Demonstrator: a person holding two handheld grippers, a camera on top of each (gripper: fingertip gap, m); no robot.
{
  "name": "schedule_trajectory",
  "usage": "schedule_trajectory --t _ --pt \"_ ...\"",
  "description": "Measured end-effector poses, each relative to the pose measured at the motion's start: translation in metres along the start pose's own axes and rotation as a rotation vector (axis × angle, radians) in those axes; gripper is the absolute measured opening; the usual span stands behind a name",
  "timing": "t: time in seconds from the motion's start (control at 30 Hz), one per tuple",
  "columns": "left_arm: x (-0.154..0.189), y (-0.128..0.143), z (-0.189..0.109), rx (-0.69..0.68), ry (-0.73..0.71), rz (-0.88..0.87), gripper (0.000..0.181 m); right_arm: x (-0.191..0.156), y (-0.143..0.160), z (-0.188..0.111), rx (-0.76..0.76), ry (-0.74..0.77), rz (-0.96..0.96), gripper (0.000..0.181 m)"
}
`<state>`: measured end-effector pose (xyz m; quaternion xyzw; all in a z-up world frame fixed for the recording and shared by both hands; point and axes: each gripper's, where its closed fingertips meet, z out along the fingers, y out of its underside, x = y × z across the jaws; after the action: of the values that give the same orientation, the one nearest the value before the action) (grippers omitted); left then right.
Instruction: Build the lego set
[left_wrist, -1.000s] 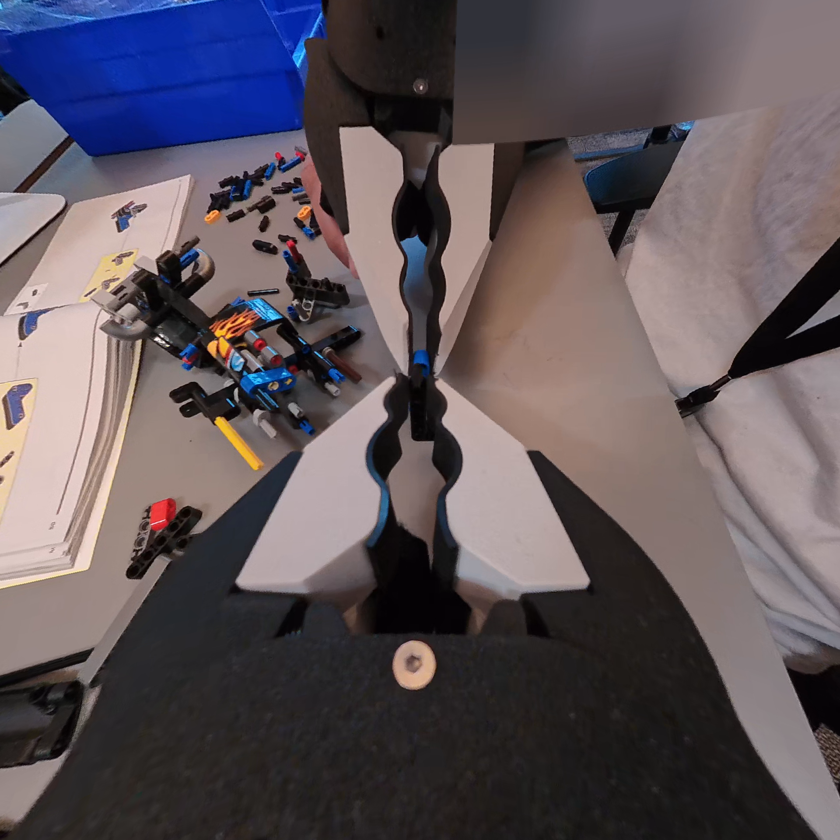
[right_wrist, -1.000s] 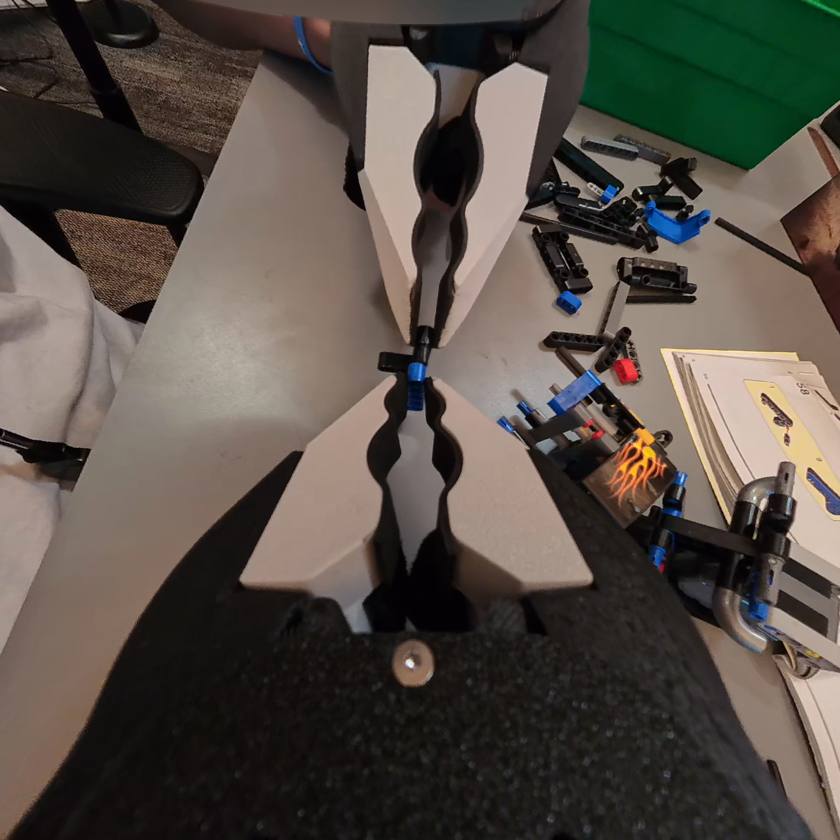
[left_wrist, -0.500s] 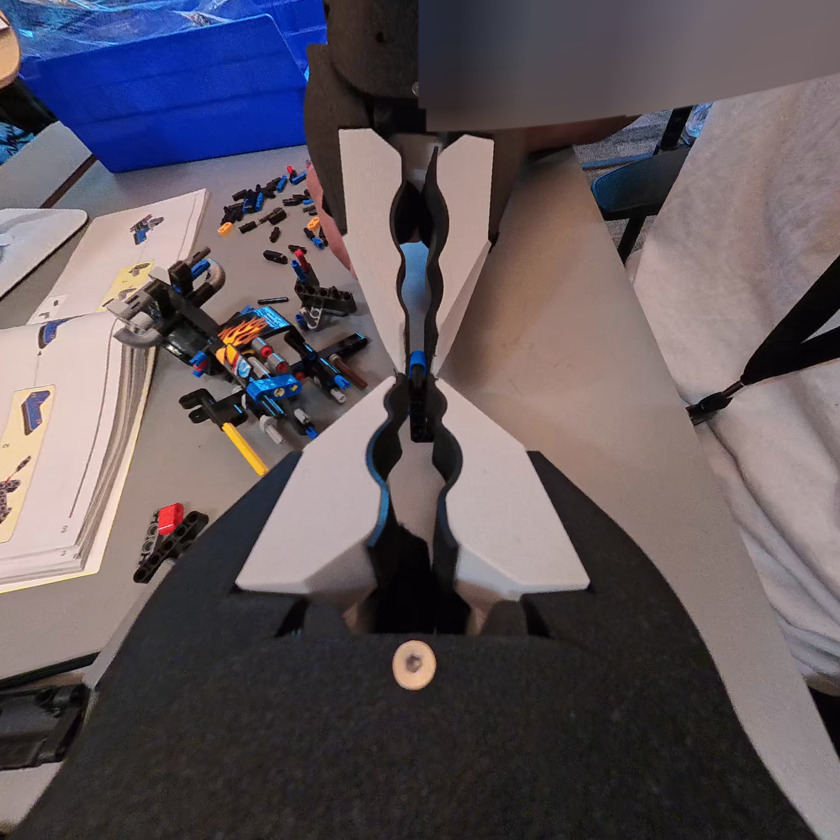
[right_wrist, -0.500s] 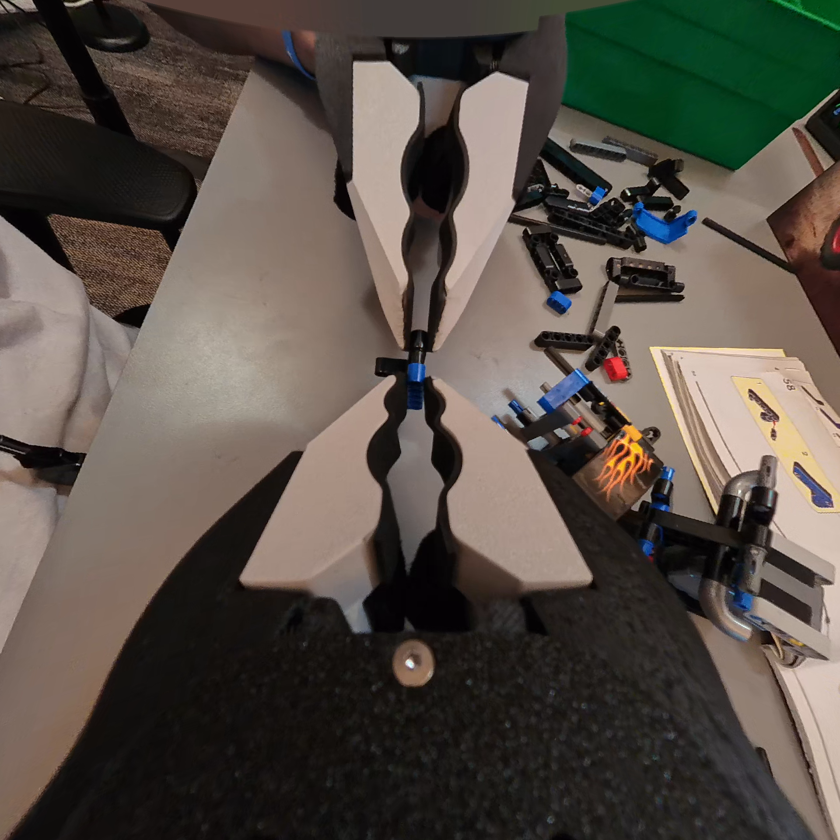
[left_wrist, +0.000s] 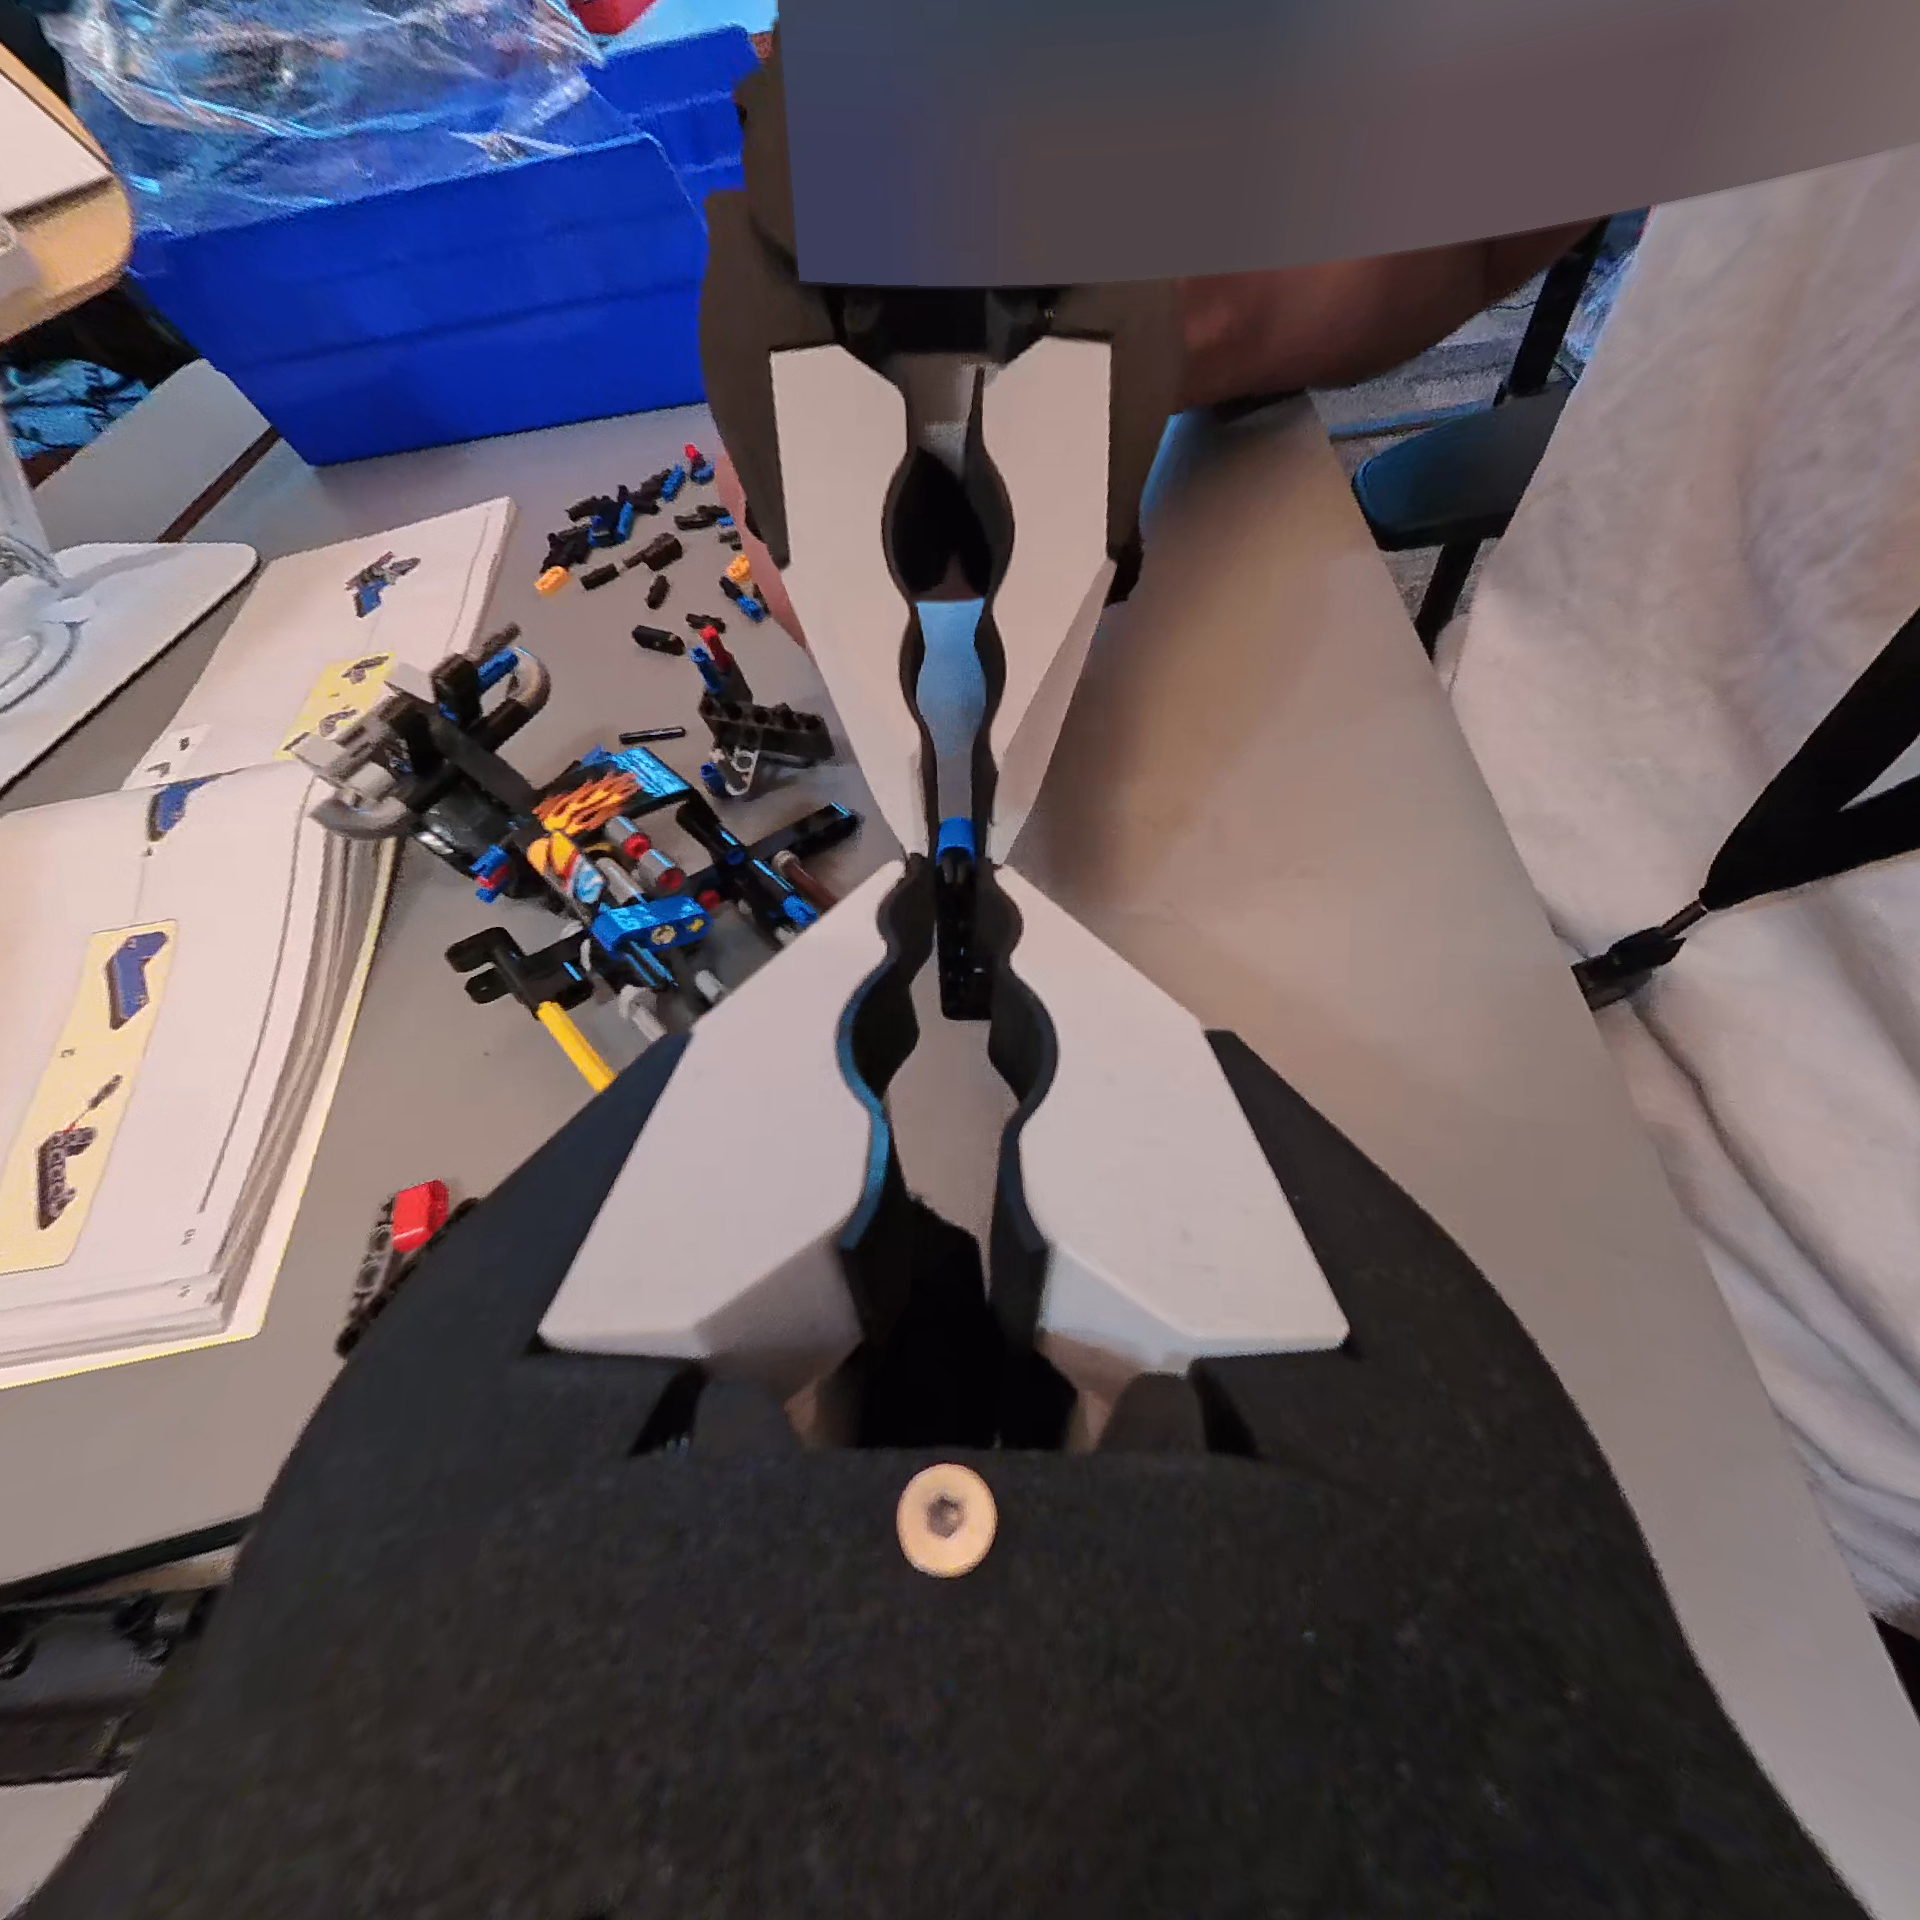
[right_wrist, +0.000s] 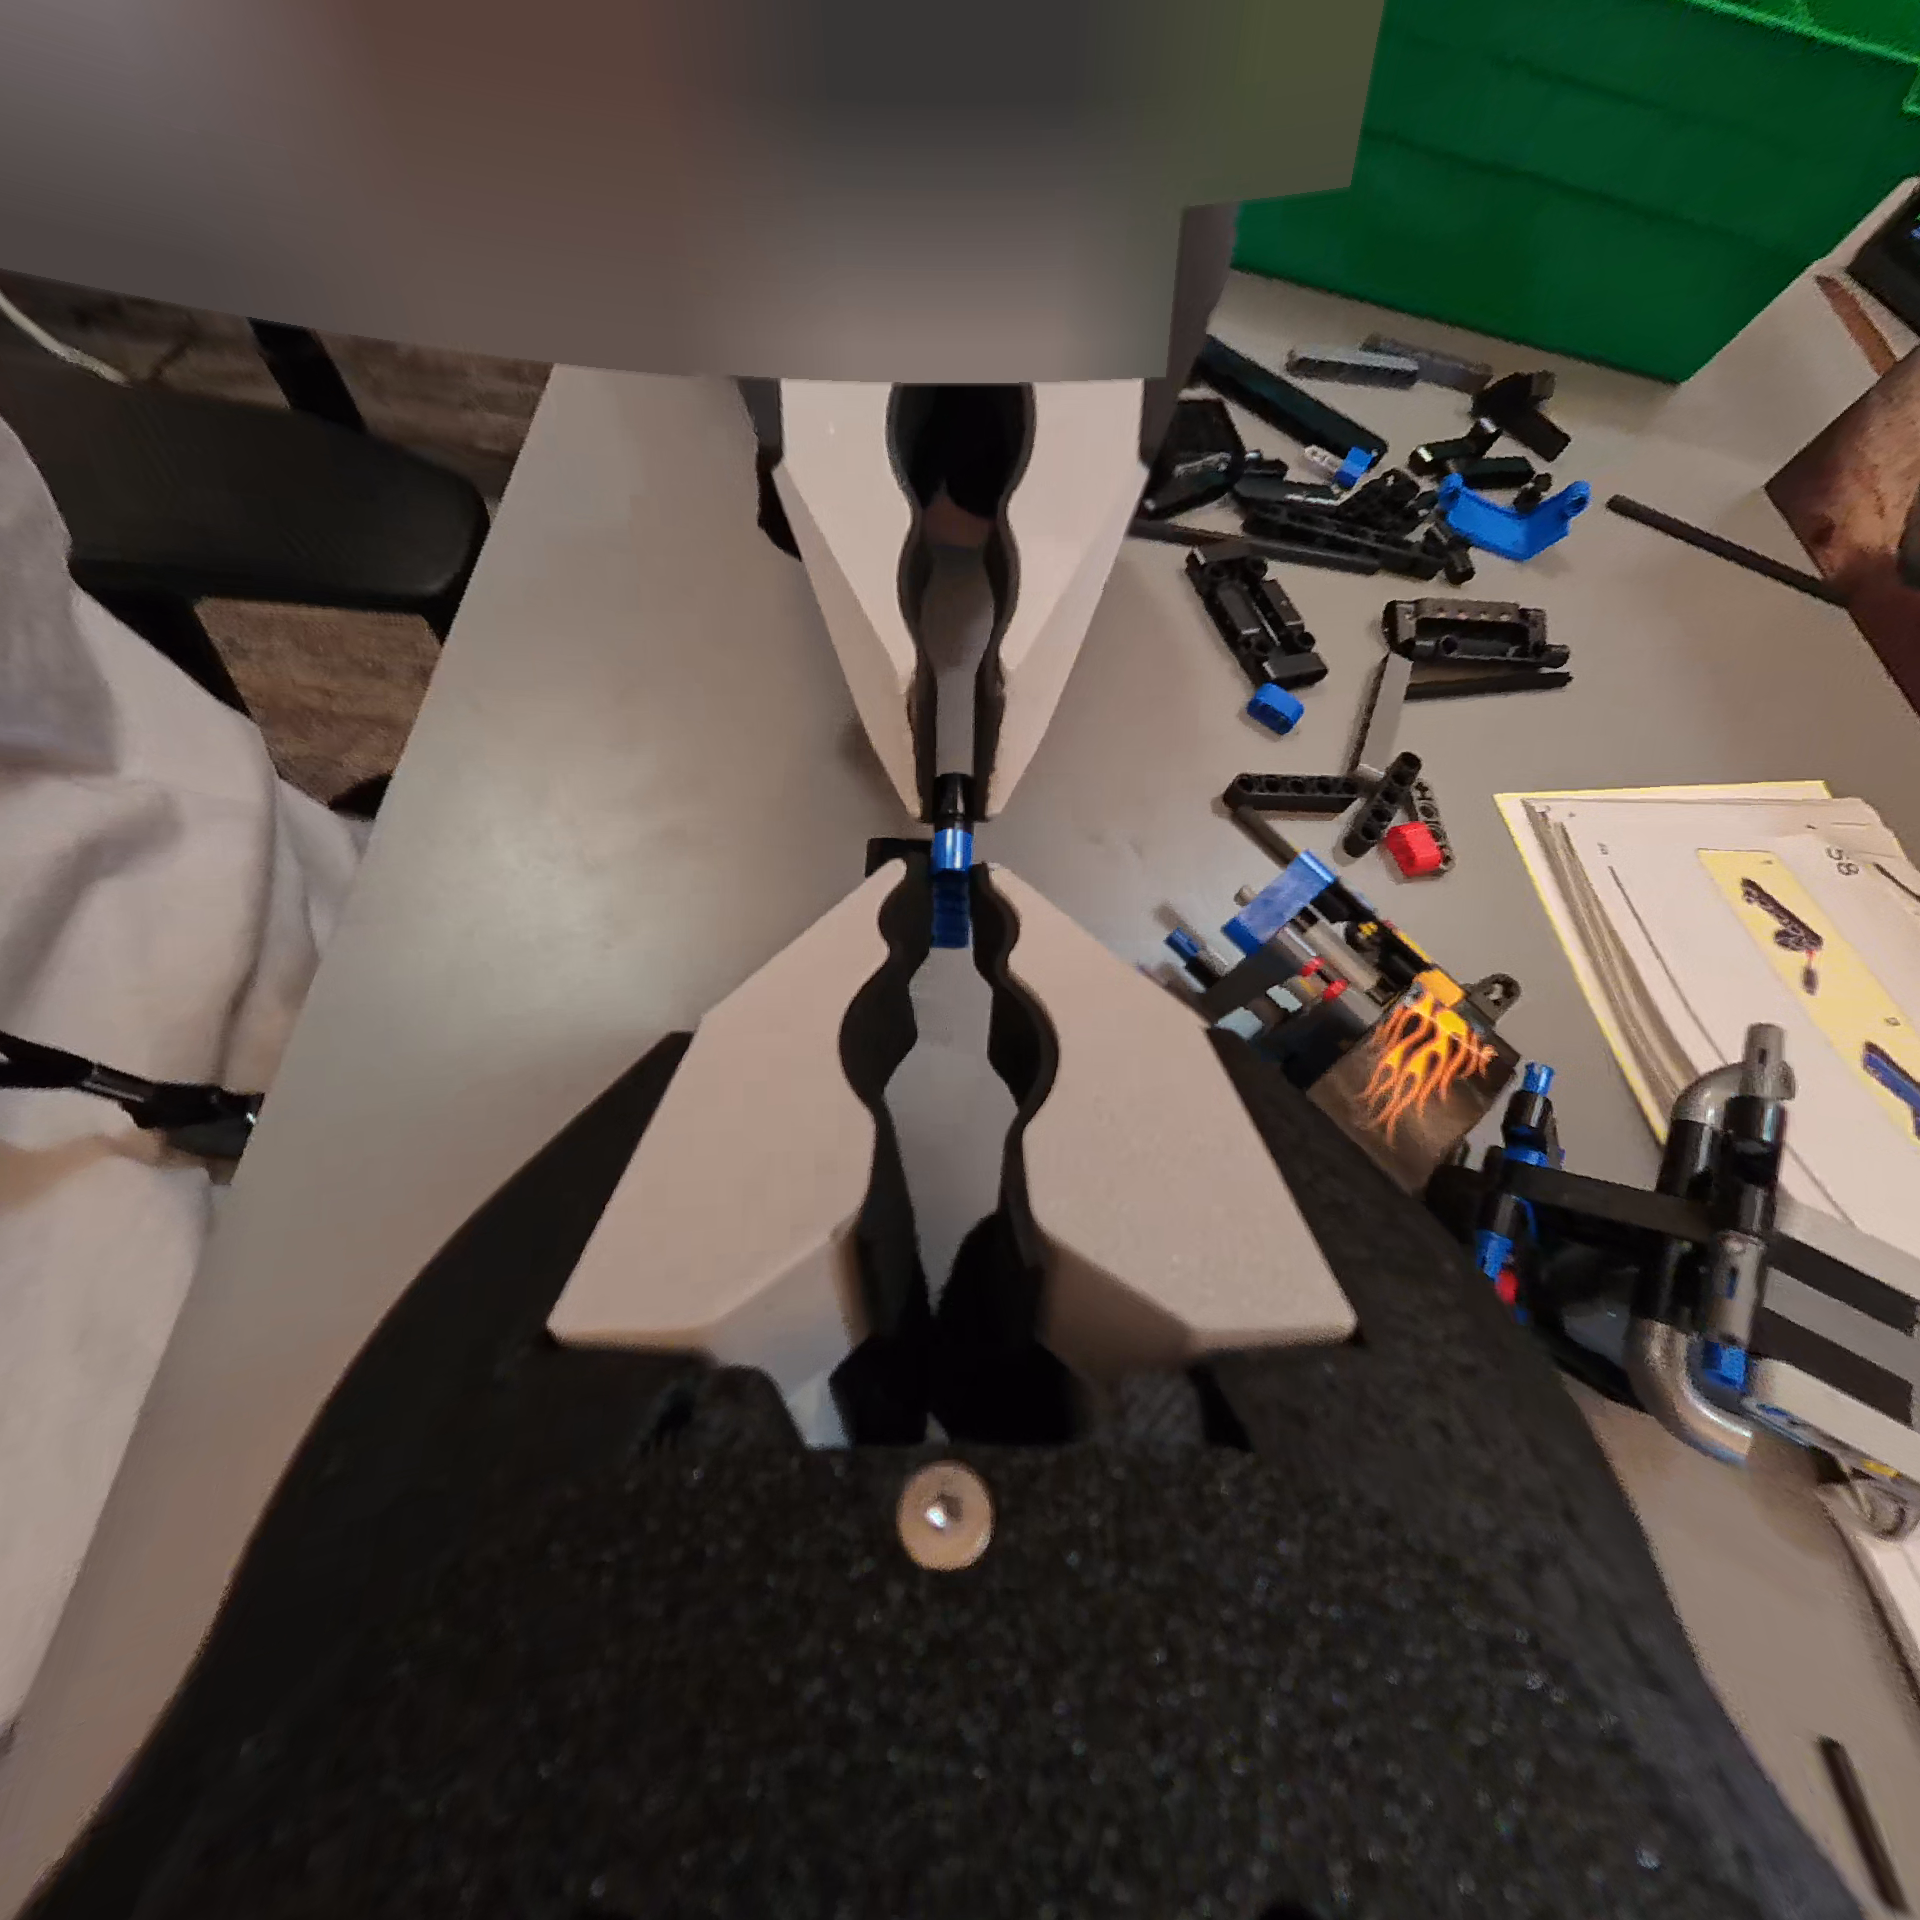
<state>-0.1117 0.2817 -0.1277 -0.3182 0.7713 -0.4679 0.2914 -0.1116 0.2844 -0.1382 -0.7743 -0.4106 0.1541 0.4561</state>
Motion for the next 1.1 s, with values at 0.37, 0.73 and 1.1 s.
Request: schedule_trajectory --t 0.37,0.73,1.1 --pt "-0.019 -0.02 -0.013 0.171 0.012 -0.211 0.005 0.007 -0.002 0.0 0.091 -0.123 0.301 0.023" --pt "-0.027 -0.032 -0.02 0.257 -0.005 -0.269 0.005 0.01 -0.015 -0.005 0.16 -0.072 0.218 0.03" --pt "-0.028 -0.027 -0.018 0.236 0.006 -0.326 0.023 0.023 -0.027 -0.02 0.216 0.133 -0.015 0.024"
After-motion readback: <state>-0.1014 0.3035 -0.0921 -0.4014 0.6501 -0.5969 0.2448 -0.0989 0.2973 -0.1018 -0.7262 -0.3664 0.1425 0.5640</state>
